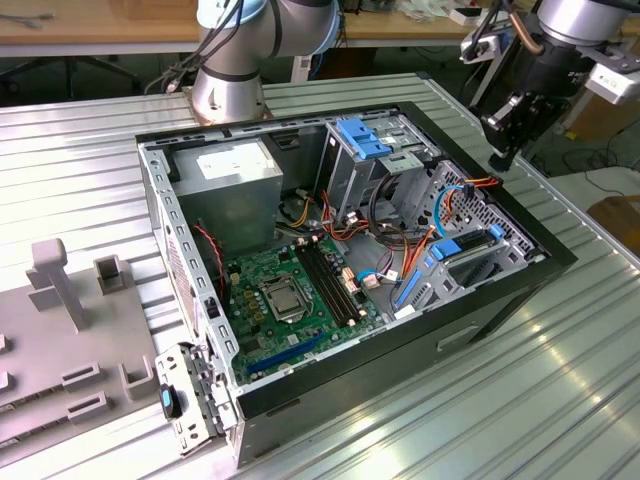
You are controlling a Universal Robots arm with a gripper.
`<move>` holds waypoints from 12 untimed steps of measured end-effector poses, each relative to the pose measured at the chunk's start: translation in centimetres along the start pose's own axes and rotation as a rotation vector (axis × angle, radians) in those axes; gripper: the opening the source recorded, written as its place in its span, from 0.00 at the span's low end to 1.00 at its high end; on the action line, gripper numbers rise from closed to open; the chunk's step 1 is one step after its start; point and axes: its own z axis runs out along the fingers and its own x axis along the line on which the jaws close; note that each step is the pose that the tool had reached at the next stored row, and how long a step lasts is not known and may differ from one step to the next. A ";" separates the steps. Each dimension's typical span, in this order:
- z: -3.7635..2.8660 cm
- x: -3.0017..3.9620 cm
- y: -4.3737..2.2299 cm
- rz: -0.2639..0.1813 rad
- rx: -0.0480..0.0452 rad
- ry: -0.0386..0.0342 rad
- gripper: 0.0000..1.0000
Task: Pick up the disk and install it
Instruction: 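Insert the first disk wire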
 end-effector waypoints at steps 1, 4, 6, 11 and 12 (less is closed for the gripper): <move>0.00 0.00 0.00 0.000 -0.0021 0.0001 0.11; 0.17 -0.16 0.06 -0.001 -0.0068 0.0017 0.24; 0.37 -0.22 0.06 -0.002 -0.0121 0.0043 0.25; 0.94 -0.31 0.06 0.013 -0.0262 0.0058 0.38; 0.99 -0.32 0.06 0.021 -0.0279 0.0056 0.38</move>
